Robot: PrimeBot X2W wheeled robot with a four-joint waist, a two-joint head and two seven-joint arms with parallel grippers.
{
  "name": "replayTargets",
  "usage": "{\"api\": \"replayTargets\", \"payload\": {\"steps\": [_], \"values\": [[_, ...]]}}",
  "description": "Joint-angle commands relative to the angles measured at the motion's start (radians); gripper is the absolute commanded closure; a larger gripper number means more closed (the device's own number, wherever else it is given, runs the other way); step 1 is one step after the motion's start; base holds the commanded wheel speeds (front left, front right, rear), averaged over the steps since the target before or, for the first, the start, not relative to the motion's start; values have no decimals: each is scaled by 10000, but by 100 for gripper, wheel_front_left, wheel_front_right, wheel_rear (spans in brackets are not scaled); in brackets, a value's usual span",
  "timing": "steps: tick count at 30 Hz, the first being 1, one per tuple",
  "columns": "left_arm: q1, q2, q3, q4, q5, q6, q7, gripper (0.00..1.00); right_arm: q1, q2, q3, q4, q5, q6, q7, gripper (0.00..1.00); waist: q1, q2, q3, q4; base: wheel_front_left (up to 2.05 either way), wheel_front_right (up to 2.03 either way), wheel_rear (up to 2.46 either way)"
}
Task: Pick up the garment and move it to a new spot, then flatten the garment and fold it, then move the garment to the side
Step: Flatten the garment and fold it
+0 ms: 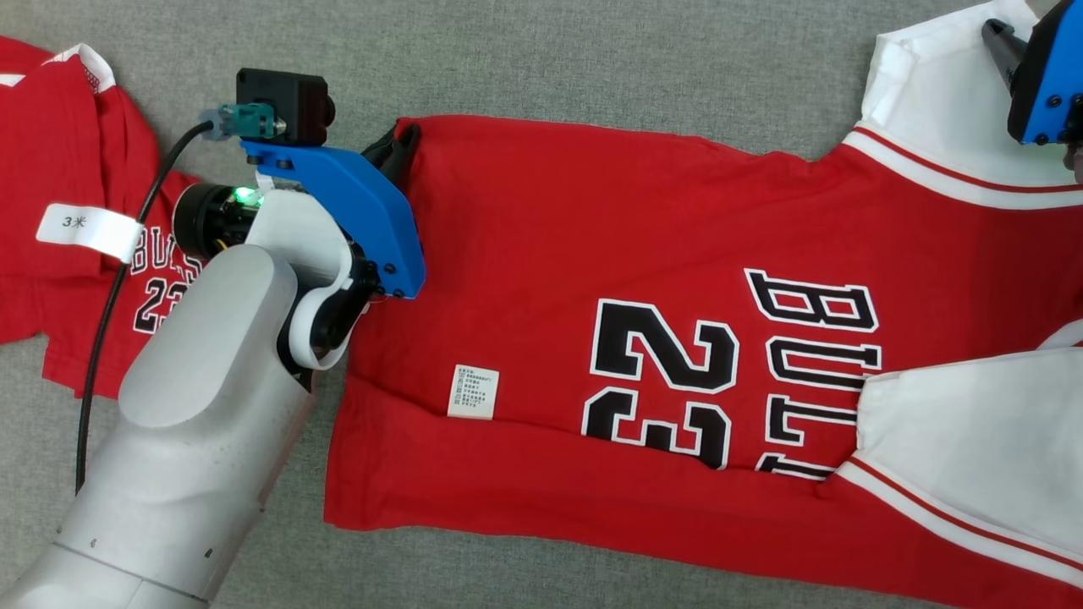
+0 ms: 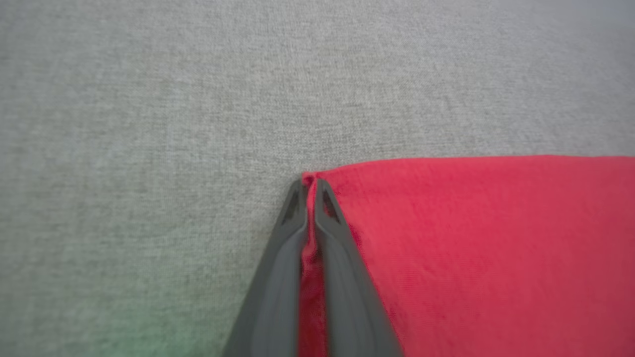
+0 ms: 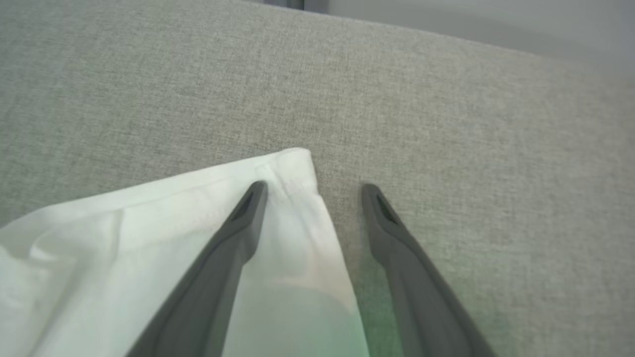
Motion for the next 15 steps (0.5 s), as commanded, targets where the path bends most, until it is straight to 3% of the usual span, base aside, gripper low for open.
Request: {"api": "replayTargets", "payload": {"steps": [1, 2, 3, 10, 15], "values": [[719, -120, -454, 574, -18, -35, 311, 100, 43, 59, 115, 237, 82, 8, 38, 62, 1, -1, 14, 24, 0, 0, 0], [714, -123, -448, 593, -19, -36, 274, 100, 34, 37, 186, 259, 90, 8, 19, 95, 1, -1, 9, 24, 0, 0, 0], [728, -129, -419, 613, -35, -27, 213, 100, 34, 40, 232, 254, 125, 8, -39, 100, 1, -1, -7, 14, 0, 0, 0], [786, -69, 3, 577, 132, 189, -1172, 100, 117, -9, 345, -47, 437, 5, -1007, 100, 1, -1, -353, -174, 0, 0, 0], [1031, -13, 223, 464, 57, -103, -2204, 100, 608, 152, 556, -388, 1154, 5, -1620, 100, 1, -1, -846, -400, 0, 0, 0]]}}
